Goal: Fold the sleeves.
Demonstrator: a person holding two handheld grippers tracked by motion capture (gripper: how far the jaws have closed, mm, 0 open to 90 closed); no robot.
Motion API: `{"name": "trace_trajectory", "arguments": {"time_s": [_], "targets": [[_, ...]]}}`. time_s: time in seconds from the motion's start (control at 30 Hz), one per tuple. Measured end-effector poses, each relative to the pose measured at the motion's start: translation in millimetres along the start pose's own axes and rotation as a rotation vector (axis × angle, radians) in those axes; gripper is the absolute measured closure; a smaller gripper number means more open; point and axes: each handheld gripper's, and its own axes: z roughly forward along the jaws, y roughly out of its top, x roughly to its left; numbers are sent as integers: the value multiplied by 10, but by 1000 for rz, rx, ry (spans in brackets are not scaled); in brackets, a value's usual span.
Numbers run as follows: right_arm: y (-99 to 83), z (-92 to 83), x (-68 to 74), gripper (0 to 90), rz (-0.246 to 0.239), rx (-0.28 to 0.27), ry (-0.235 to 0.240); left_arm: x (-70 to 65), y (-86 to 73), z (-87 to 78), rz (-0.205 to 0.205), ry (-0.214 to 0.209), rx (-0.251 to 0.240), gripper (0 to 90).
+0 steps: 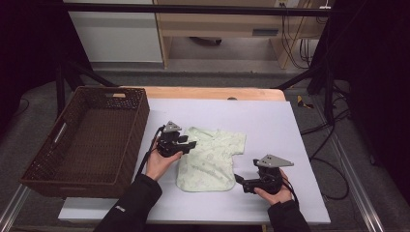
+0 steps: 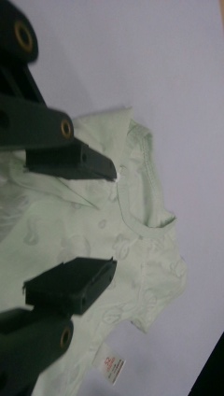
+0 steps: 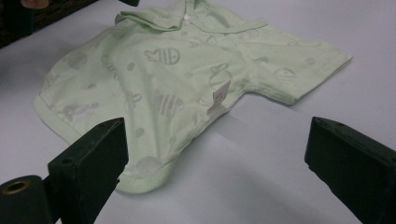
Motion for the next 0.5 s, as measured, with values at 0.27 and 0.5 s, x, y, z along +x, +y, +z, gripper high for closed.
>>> {"name": "trace_trajectory", "arguments": {"time_s": [0.27,0.5], "targets": [[60,-15,-14,60,8,-15,-15,-11,-164,-266,1,-51,-40,146],[137,-35,-38,59,9,-37,-23,2,-307,-513,-22,-42,-77,52]]}}
